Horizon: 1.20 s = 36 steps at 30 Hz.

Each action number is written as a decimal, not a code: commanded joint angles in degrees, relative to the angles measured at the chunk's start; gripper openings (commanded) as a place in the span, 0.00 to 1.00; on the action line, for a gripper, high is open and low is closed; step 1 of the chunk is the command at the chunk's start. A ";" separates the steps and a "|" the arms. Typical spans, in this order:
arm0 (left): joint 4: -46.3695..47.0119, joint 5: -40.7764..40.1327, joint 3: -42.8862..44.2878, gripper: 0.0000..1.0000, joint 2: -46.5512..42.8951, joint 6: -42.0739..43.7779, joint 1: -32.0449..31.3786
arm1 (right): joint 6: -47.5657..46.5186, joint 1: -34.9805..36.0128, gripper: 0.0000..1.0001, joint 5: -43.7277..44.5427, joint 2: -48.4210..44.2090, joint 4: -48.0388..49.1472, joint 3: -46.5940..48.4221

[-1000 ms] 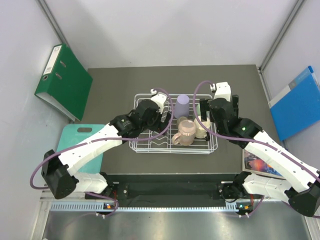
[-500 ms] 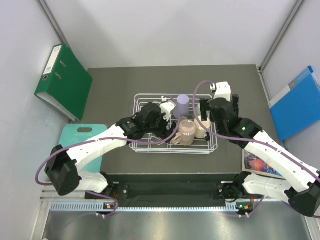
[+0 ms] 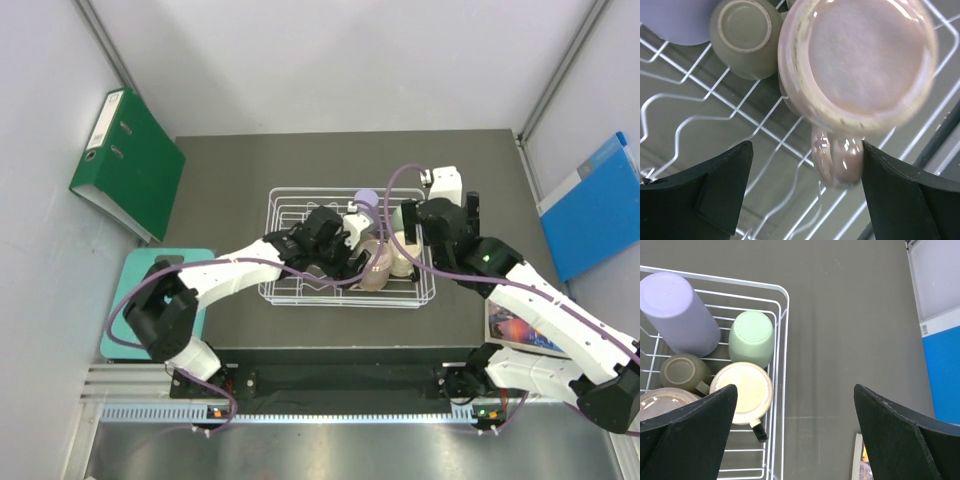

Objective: Unload the cups from the dish rack

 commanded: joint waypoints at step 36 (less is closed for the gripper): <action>-4.29 -2.70 8.99 0.00 9.64 2.09 -2.09 | 0.97 0.77 1.00 1.18 0.59 1.31 -1.41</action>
